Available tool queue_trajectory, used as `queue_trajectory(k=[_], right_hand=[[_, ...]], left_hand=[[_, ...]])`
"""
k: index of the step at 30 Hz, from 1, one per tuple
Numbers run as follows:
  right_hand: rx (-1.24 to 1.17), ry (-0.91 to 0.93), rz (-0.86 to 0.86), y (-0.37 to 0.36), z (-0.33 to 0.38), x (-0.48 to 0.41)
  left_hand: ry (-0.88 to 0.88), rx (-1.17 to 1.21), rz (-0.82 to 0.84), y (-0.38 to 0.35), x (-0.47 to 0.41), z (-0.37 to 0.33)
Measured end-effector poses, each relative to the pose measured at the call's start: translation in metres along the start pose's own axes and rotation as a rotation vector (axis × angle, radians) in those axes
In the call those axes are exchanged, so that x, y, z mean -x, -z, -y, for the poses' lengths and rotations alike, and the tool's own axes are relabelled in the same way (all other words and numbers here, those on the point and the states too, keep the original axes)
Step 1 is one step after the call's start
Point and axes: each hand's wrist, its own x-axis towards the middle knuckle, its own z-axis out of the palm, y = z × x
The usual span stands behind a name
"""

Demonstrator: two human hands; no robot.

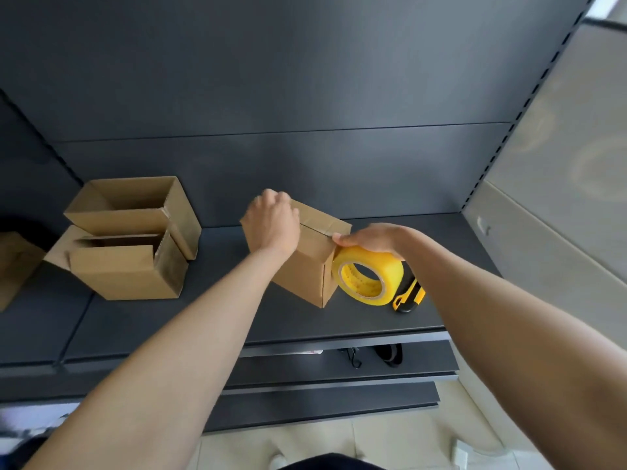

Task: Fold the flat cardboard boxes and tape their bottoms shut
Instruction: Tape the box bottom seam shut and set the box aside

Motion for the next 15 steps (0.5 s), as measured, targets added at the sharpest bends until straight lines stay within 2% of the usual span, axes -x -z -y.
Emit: queue_trajectory(k=[3,8,11,15], right_hand=[[-0.019,0.025,0.002,-0.006,0.006,-0.002],[-0.328,0.088,0.241,-0.004,-0.014,-0.002],[-0.364,0.107,0.307,-0.007,-0.022,0.0],[-0.282,0.061,0.187,-0.009,-0.009,0.005]], left_hand=[[-0.067,0.146,0.236,-0.001,0.018,-0.015],[-0.116,-0.066,0.441,-0.004,0.02,-0.005],[-0.111,-0.142,0.474,-0.009,0.02,-0.006],[-0.125,-0.181,0.483,-0.007,0.02,-0.01]])
